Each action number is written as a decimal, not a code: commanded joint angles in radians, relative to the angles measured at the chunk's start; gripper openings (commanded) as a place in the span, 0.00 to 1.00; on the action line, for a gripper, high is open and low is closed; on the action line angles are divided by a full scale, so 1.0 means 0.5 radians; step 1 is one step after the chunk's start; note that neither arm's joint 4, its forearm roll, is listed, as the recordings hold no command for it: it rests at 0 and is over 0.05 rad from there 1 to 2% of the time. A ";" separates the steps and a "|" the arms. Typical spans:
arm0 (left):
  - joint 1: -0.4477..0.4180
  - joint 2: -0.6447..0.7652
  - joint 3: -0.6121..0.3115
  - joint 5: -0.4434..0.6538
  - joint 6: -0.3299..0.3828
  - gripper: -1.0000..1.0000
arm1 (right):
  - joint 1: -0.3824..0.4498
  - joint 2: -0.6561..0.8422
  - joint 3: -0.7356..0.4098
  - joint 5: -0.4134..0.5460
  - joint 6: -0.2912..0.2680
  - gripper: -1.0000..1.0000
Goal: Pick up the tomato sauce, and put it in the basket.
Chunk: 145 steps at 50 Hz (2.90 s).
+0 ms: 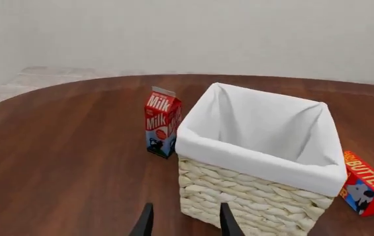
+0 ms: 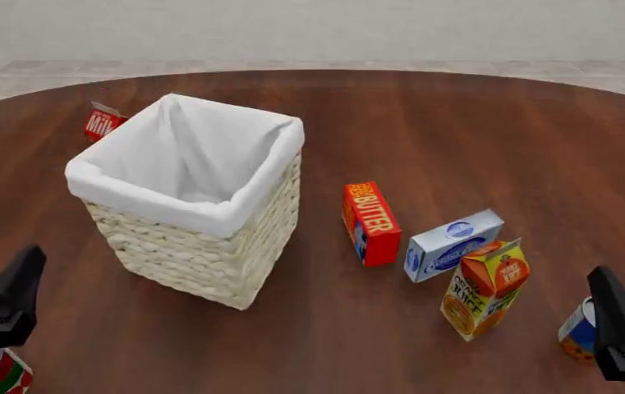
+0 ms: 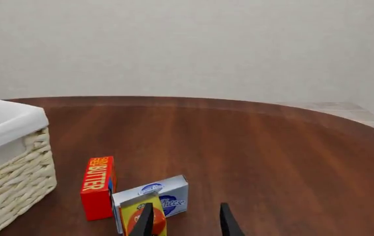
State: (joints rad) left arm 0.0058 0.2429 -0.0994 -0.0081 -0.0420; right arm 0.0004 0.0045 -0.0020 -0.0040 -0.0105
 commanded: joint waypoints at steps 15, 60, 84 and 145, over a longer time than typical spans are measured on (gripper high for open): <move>0.356 0.465 -0.706 1.020 -0.025 1.00 | 0.000 0.001 -0.001 0.001 0.008 1.00; 0.588 0.701 -0.801 1.740 0.170 1.00 | 0.000 0.001 -0.001 0.001 0.008 1.00; 0.618 0.736 -0.632 1.623 0.135 1.00 | 0.000 0.001 -0.001 0.001 0.008 1.00; 0.873 1.193 -0.388 1.010 0.245 1.00 | 0.000 0.001 -0.001 0.001 0.008 1.00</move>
State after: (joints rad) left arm 0.4207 0.8021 -0.3040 0.5374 0.0744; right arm 0.0004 0.0045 -0.0020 -0.0040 -0.0107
